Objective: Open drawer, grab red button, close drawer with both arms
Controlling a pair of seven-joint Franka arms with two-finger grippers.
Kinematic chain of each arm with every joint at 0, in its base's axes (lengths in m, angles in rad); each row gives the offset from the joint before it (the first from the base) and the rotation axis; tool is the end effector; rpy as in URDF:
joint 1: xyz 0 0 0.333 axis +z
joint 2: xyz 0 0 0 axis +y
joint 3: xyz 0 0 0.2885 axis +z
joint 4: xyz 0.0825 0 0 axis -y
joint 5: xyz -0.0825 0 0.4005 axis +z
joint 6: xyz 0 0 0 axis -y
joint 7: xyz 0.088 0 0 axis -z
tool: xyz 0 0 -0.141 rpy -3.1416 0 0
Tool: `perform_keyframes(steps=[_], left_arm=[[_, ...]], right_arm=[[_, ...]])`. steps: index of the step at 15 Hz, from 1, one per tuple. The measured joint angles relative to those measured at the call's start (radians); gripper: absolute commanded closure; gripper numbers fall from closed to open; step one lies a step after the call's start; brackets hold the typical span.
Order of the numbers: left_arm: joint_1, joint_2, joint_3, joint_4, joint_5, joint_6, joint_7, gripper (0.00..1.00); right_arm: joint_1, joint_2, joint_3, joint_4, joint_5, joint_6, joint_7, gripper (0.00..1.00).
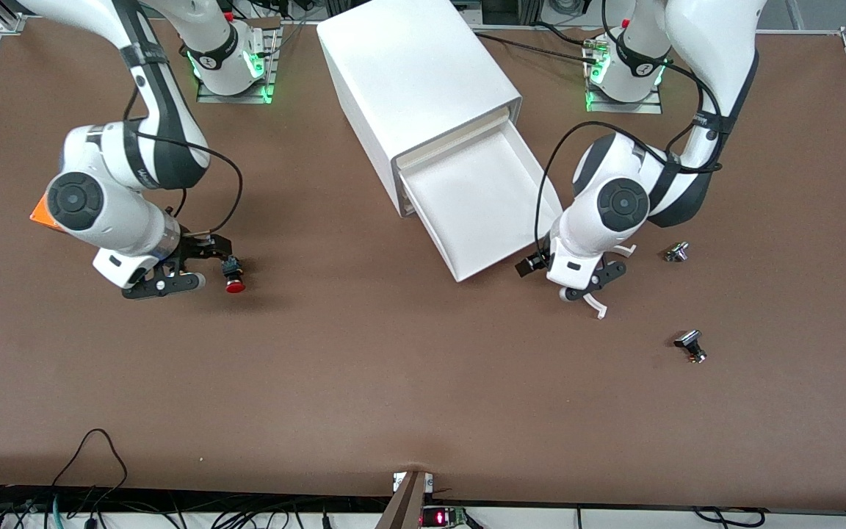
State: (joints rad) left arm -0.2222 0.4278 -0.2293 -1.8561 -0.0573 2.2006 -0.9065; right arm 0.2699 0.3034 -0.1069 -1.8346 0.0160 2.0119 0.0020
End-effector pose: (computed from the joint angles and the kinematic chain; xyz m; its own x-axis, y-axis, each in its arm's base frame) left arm 0.5653 -0.2759 0.2210 0.8644 0.4780 -0.1558 0.4871 -0.8730 0.0243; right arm 0.6080 0.1030 0.2881 0.9804 0.1532 -0.1239 0.1566 -0.9875 0.0186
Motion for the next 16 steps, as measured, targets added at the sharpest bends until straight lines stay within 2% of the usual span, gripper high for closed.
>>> perform_keyframes(steps=[3,6,10,16], left_arm=[[-0.002,0.000,-0.049,-0.018,0.000,0.001,-0.039,0.00],[-0.002,-0.001,-0.088,-0.035,-0.003,0.001,-0.063,0.00],[-0.002,-0.012,-0.156,-0.079,-0.097,-0.028,-0.067,0.00],[-0.005,-0.024,-0.267,-0.102,-0.152,-0.185,-0.070,0.00]], right_arm=[[0.003,0.002,0.003,0.136,0.000,-0.160,0.024,0.00],[0.005,0.005,0.004,0.225,-0.001,-0.225,0.068,0.00],[-0.026,0.004,0.004,0.351,-0.001,-0.304,0.081,0.00],[-0.169,-0.062,0.027,0.388,-0.003,-0.333,0.057,0.00]])
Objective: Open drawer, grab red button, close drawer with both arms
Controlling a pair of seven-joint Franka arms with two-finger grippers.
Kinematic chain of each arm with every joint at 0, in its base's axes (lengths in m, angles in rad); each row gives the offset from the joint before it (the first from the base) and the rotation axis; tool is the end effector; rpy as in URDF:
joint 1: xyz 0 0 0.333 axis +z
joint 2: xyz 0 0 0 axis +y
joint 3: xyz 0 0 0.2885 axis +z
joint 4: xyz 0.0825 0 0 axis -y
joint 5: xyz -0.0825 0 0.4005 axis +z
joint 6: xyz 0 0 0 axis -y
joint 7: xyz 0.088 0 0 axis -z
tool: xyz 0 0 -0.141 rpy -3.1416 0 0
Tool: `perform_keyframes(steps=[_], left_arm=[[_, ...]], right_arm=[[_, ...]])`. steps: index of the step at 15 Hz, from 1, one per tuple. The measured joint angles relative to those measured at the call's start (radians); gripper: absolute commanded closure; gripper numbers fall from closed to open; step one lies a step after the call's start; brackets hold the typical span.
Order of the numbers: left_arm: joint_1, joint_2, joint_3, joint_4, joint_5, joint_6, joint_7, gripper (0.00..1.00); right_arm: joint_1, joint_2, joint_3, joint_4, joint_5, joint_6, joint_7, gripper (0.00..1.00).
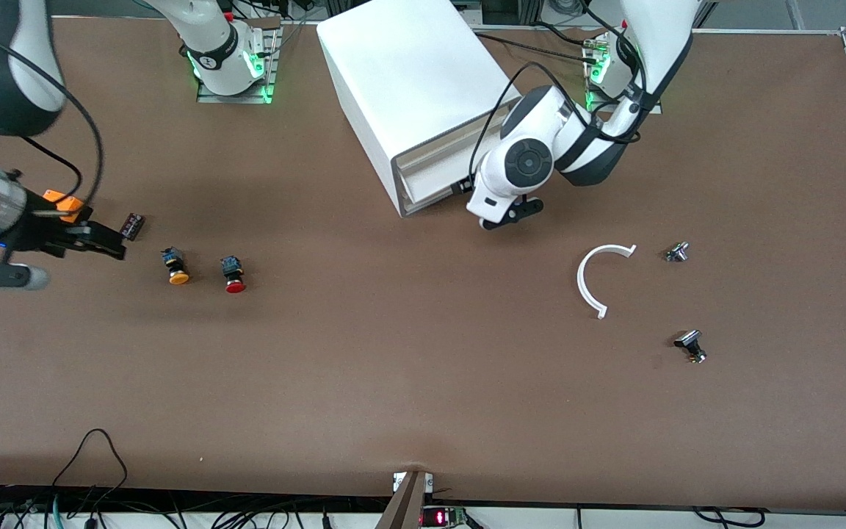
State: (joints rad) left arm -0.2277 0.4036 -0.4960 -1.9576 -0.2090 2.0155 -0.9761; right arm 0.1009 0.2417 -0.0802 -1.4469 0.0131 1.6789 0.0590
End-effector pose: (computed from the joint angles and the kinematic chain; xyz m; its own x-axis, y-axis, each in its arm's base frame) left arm 0.4146 -0.3968 0.2092 0.8224 0.3455 -0.4519 0.3511 -0.9334 -0.0747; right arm 0.6428 0.0195 0.4868 0.9993 -0.0376 -0.0086 -0.0375 -0.9993 0.0067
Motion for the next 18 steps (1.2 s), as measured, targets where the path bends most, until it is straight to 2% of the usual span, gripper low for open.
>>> perform_keyframes(steps=[3,7,13,18], left_arm=[[0.000,-0.001,-0.029,-0.021,-0.004,-0.013,0.000,0.00],[0.001,-0.001,-0.029,-0.030,-0.004,-0.014,0.000,0.00],[0.002,-0.002,-0.043,-0.035,-0.025,-0.018,0.001,0.00],[0.017,-0.005,-0.042,-0.034,-0.026,-0.003,0.001,0.00]], right_arm=[[-0.009,-0.037,-0.007,0.002,-0.034,-0.058,-0.007,0.00],[-0.009,-0.051,-0.009,-0.003,-0.040,-0.079,-0.026,0.00],[-0.009,-0.133,-0.044,-0.099,-0.039,-0.084,-0.026,0.00],[-0.009,-0.136,-0.052,-0.120,-0.034,-0.077,-0.030,0.00]])
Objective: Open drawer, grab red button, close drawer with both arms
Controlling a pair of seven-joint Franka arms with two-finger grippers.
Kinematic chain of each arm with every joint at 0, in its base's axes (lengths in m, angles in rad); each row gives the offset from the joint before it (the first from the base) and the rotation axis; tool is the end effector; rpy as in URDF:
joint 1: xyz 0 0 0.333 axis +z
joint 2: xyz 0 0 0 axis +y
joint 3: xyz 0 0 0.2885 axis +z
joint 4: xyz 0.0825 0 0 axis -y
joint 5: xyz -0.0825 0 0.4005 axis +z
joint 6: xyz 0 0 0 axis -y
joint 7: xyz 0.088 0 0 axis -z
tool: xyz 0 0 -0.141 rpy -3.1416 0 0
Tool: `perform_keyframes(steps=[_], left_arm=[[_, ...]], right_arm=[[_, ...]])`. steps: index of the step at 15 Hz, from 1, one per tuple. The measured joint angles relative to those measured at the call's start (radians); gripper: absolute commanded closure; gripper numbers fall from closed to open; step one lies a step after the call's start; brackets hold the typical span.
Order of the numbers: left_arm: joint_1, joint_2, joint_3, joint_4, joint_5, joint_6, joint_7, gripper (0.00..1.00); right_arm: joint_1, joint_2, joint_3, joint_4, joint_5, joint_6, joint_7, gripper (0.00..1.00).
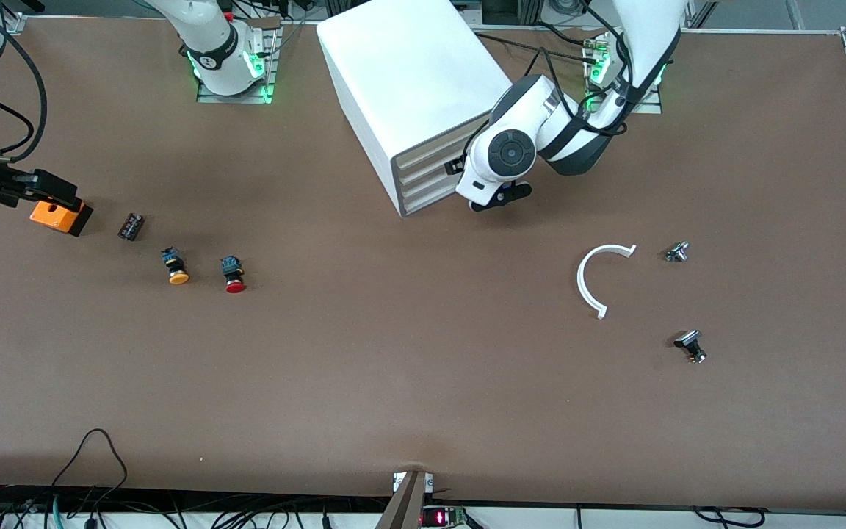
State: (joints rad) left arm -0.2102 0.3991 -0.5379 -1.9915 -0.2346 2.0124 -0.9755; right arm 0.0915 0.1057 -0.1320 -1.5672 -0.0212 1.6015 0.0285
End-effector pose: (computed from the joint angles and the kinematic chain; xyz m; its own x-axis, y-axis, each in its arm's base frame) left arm 0.3933 -0.4028 0.2041 0.8069 0.3328 -0.4880 0.3366 -0.9380 -0.0831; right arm 0.5964 -0.0243 0.5061 0.9952 -0.0684 -0.0694 -0.0660 -0.9971 0.0370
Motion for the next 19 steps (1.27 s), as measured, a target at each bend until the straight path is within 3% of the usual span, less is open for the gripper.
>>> perform_keyframes(steps=[6,12,15,19], left_arm=[[0.144,-0.038,0.122,0.041,0.000,0.231,0.048,0.00],[0.265,-0.100,0.177,0.172,0.000,0.267,0.175,0.00],[0.272,-0.115,0.296,0.236,0.000,0.194,0.502,0.00],[0.290,-0.150,0.456,0.368,0.000,-0.042,0.927,0.00]], right_arm=[[0.000,0.000,-0.003,-0.010,0.008,0.042,-0.009,0.00],[0.000,-0.001,-0.004,-0.019,0.008,0.045,-0.015,0.00],[0.000,-0.003,-0.004,-0.019,0.008,0.045,-0.015,0.00],[0.000,-0.012,-0.004,-0.019,0.008,0.045,-0.015,0.00]])
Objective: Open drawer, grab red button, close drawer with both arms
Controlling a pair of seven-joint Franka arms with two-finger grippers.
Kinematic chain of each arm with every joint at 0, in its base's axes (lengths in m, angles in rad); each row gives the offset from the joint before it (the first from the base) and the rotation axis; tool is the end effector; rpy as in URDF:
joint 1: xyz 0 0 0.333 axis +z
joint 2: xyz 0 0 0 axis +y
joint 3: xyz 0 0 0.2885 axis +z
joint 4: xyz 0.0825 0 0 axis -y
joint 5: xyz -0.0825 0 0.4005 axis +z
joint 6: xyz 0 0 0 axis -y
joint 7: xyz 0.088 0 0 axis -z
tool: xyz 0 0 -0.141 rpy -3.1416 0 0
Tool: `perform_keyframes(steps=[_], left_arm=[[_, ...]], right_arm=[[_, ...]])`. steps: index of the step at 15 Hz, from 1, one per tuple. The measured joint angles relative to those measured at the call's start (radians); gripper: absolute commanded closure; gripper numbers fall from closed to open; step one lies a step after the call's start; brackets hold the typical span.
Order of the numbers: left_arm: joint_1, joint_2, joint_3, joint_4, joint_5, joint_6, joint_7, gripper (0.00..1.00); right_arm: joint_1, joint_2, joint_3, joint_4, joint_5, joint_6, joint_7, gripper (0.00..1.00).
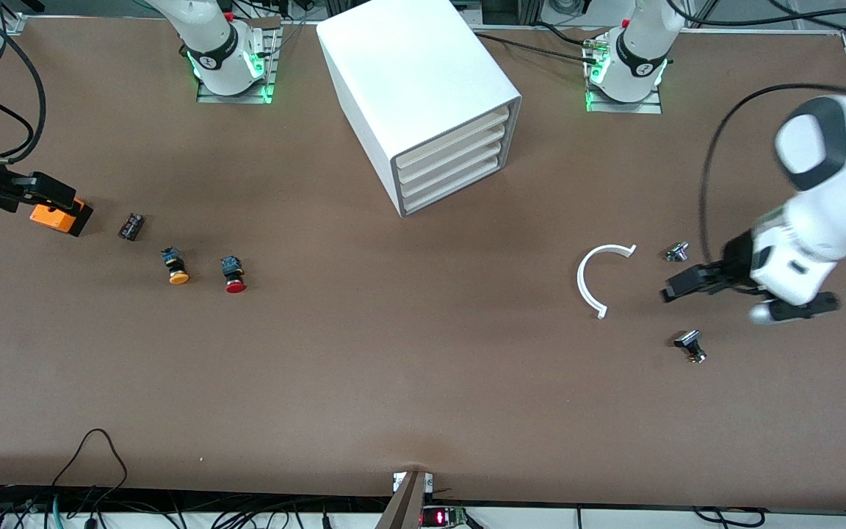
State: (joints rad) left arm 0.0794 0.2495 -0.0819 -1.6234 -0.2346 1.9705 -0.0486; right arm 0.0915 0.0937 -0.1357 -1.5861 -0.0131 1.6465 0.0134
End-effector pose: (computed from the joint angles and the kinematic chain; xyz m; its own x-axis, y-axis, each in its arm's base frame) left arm 0.6601 -0.0204 0.4235 0.9875 0.1392 0.0744 0.1171 -0.9623 0.2455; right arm 0.5988 -0.0257 0.5076 0.9979 -0.0564 -0.0321 -0.0555 -0.9981 0.0261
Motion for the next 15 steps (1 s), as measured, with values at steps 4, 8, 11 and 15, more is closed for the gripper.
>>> perform_keyframes(steps=[4,8,11,15], left_arm=[[0.002,-0.040,0.115,0.141,0.023,-0.273,0.248,0.00],[-0.015,-0.076,0.116,0.159,0.161,-0.332,0.282,0.00],[-0.025,-0.089,0.107,0.149,0.242,-0.379,0.285,0.00],[-0.040,-0.139,0.079,0.086,0.292,-0.369,0.286,0.00]], right_arm=[[0.000,0.000,0.000,-0.002,0.000,-0.004,0.000,0.00],[0.000,0.000,0.000,-0.004,0.000,-0.017,-0.001,0.00],[0.000,0.000,0.000,-0.008,0.000,-0.018,-0.002,0.00],[0.001,0.000,0.001,-0.010,0.000,-0.018,-0.002,0.00]])
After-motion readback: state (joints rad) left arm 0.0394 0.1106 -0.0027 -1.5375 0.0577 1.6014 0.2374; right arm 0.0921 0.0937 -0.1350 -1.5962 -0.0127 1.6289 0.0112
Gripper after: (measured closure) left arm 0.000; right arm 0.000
